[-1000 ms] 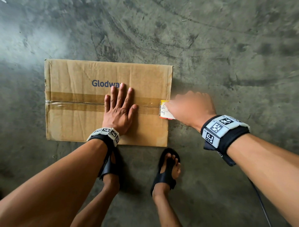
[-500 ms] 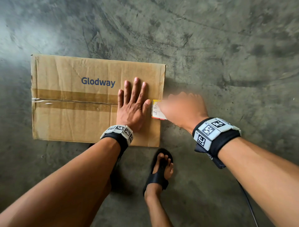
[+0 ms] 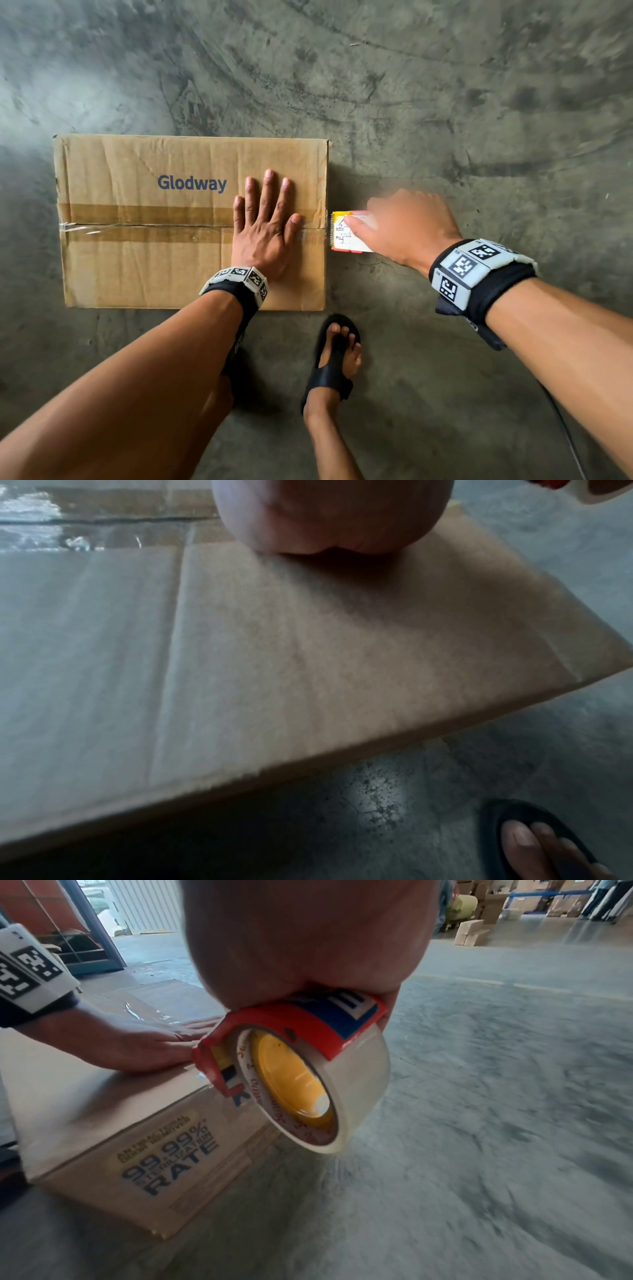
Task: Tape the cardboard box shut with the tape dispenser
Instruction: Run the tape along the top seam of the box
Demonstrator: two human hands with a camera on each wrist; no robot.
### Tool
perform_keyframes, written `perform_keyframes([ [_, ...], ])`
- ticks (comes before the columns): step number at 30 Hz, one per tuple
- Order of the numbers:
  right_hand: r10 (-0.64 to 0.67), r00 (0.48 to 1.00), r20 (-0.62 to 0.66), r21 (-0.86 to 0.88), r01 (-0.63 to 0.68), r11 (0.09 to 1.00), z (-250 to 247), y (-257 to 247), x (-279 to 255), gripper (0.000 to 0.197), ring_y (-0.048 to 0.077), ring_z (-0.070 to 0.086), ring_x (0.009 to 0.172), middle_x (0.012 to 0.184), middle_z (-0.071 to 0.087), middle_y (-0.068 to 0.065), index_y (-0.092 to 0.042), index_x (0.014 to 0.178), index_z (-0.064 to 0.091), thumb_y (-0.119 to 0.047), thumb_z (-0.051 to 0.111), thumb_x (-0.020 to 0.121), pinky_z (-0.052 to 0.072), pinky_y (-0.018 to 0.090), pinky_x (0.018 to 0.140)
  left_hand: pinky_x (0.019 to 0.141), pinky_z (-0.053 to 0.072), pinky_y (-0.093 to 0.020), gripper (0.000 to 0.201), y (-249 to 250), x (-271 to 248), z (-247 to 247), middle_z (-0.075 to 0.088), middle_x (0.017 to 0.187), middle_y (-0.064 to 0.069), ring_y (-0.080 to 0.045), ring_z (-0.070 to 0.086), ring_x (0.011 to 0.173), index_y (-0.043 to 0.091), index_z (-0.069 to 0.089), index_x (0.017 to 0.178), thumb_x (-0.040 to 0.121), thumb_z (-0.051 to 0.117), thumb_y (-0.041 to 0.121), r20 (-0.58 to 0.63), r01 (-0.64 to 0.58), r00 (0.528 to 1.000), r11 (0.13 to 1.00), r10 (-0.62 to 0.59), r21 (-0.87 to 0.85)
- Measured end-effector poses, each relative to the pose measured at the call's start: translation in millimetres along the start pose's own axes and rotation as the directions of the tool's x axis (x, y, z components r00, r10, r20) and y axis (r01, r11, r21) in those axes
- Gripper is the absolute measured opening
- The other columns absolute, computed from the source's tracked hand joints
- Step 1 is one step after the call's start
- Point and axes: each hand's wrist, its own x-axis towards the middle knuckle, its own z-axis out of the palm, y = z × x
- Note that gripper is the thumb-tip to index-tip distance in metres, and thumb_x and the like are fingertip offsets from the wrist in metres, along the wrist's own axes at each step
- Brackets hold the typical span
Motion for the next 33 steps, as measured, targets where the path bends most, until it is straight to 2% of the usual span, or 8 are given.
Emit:
perform_keyframes([
  [7, 0.065, 0.997, 0.044, -0.038, -0.063, 0.997, 17, 10, 2, 0.055, 0.032, 0.063, 0.079, 0.087, 0.064, 0.010, -0.018, 0.096, 0.067, -0.063, 0.035, 0.095, 0.035, 0.033, 0.061, 0.122, -0.012, -0.045, 0.061, 1, 1, 2, -0.027, 0.161, 0.010, -0.021, -0.027, 0.149, 0.040, -0.014, 0.154, 0.103, 0.015, 0.056, 0.010, 0.007, 1.000, 1.000, -0.007, -0.001],
  [15, 0.054, 0.996, 0.075, -0.084, -0.047, 0.995, 29, -16, 27, 0.049, 0.035, 0.063, 0.085, 0.091, 0.065, 0.013, -0.013, 0.096, 0.067, -0.053, 0.038, 0.097, 0.032, 0.034, 0.062, 0.122, -0.011, -0.047, 0.061, 0, 2, 4, -0.027, 0.161, 0.009, -0.023, -0.026, 0.149, 0.038, -0.014, 0.154, 0.103, 0.015, 0.055, -0.005, -0.003, 1.000, 1.000, 0.003, -0.004],
  [17, 0.050, 0.991, 0.125, -0.144, -0.031, 0.989, 30, -19, 32, 0.041, 0.034, 0.066, 0.084, 0.089, 0.067, 0.011, -0.013, 0.092, 0.068, -0.045, 0.043, 0.097, 0.035, 0.033, 0.061, 0.122, -0.011, -0.048, 0.061, 1, 3, 3, -0.025, 0.162, 0.008, -0.024, -0.025, 0.149, 0.038, -0.015, 0.154, 0.103, 0.015, 0.055, -0.002, 0.002, 1.000, 1.000, -0.002, -0.007],
  [20, 0.143, 0.953, 0.266, -0.268, -0.069, 0.961, 41, -9, 29, 0.025, 0.029, 0.069, 0.084, 0.088, 0.070, 0.006, -0.015, 0.091, 0.073, -0.030, 0.053, 0.092, 0.041, 0.031, 0.063, 0.122, -0.011, -0.049, 0.061, 1, 2, 4, -0.026, 0.162, 0.007, -0.024, -0.027, 0.149, 0.039, -0.017, 0.153, 0.103, 0.014, 0.055, 0.008, 0.003, 1.000, 1.000, -0.003, -0.019],
  [22, 0.238, 0.933, 0.270, -0.245, -0.173, 0.954, 49, 1, 21, 0.034, 0.031, 0.069, 0.084, 0.088, 0.070, 0.007, -0.014, 0.090, 0.073, -0.037, 0.048, 0.097, 0.040, 0.031, 0.062, 0.122, -0.009, -0.050, 0.063, 0, 4, 3, -0.026, 0.162, 0.007, -0.024, -0.028, 0.148, 0.037, -0.016, 0.154, 0.102, 0.014, 0.056, 0.010, -0.014, 1.000, 0.999, 0.014, -0.034],
  [25, 0.246, 0.942, 0.229, -0.225, -0.194, 0.955, 58, 5, 10, 0.042, 0.032, 0.069, 0.082, 0.086, 0.069, 0.009, -0.015, 0.087, 0.072, -0.043, 0.043, 0.098, 0.039, 0.032, 0.062, 0.121, -0.009, -0.053, 0.076, 6, 1, 0, -0.024, 0.164, 0.001, -0.028, -0.026, 0.149, 0.028, -0.011, 0.157, 0.099, 0.020, 0.066, -0.020, -0.011, 1.000, 0.999, 0.011, -0.030],
  [29, 0.260, 0.944, 0.204, -0.181, -0.224, 0.958, 54, 2, 10, 0.045, 0.032, 0.069, 0.079, 0.083, 0.069, 0.009, -0.014, 0.083, 0.071, -0.043, 0.041, 0.099, 0.039, 0.032, 0.061, 0.118, -0.011, -0.060, 0.111, 32, -2, 0, -0.024, 0.162, -0.016, -0.041, -0.025, 0.147, 0.009, -0.013, 0.156, 0.084, 0.030, 0.083, -0.009, 0.042, 0.999, 0.999, -0.041, 0.009],
  [33, 0.301, 0.940, 0.161, -0.096, -0.289, 0.952, 56, 0, 16, 0.037, 0.035, 0.068, 0.082, 0.086, 0.069, 0.013, -0.011, 0.085, 0.071, -0.035, 0.044, 0.097, 0.037, 0.033, 0.062, 0.111, -0.009, -0.072, 0.121, 62, 8, 2, -0.025, 0.159, -0.025, -0.048, -0.027, 0.144, 0.000, -0.014, 0.153, 0.077, 0.048, 0.070, 0.057, 0.181, 0.982, 0.983, -0.181, 0.013],
])
